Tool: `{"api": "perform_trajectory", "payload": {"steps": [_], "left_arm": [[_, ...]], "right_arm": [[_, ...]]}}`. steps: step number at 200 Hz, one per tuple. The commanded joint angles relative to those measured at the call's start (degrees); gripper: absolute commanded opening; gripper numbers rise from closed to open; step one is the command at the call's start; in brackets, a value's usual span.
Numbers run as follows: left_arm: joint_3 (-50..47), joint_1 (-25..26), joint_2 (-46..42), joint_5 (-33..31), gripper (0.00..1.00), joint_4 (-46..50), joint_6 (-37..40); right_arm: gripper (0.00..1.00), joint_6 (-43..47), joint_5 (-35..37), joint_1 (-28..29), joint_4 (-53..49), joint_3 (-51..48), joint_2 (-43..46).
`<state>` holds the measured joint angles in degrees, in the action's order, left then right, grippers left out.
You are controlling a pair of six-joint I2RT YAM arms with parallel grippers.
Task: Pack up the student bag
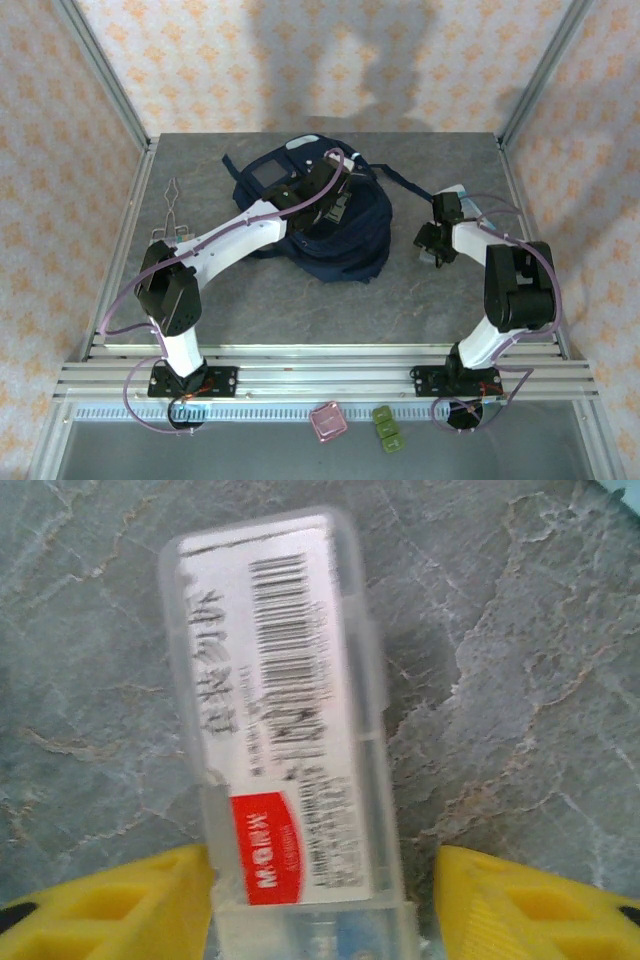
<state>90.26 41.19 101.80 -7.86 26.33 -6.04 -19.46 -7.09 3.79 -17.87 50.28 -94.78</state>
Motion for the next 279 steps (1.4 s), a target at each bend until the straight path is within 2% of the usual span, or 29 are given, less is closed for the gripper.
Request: {"api": "perform_trajectory", "payload": {"steps": [1, 40, 54, 79, 111, 163, 194, 219, 256, 279], "left_arm": [[1.0, -0.4, -2.2, 0.3, 0.00, -1.7, -1.3], [1.1, -0.4, -2.4, 0.3, 0.00, -1.7, -1.3], [1.2, -0.4, -2.4, 0.3, 0.00, -1.7, -1.2], [1.7, -0.4, -2.4, 0.1, 0.00, -1.7, -1.1], [2.9, -0.5, -2.5, 0.0, 0.00, -1.4, -0.8], [3.9, -0.4, -3.6, -0.8, 0.00, -2.8, -1.4], [4.8, -0.4, -3.3, -0.7, 0.00, -2.2, -1.6], [5.2, -0.4, -3.2, -0.1, 0.00, -2.2, -1.8], [5.4, -0.4, -3.3, 0.4, 0.00, -2.1, -2.3], [5.6, -0.4, -3.2, 0.6, 0.00, -1.7, -2.5]], "right_arm": [[0.47, -0.3, -0.9, 0.4, -0.4, 0.4, -2.9], [0.30, -0.3, -0.8, 0.6, -0.8, -0.5, 0.3], [0.27, -0.3, -1.3, 0.6, -1.2, -0.9, 3.0], [0.26, -0.3, -3.1, 0.7, -2.9, -1.2, 8.7], [0.25, 0.0, -8.8, 1.4, -4.5, -1.5, 18.3], [0.26, 2.0, -21.0, 12.9, -5.3, -0.3, 26.8], [0.26, 1.0, -27.7, 19.2, -1.6, -0.4, 26.9], [0.26, -1.1, -32.3, 20.5, 3.4, 0.2, 23.6], [0.27, -6.2, -33.9, 20.6, 8.8, 5.8, 14.6], [0.27, -9.7, -32.1, 20.6, 10.1, 10.7, 8.2]]}}
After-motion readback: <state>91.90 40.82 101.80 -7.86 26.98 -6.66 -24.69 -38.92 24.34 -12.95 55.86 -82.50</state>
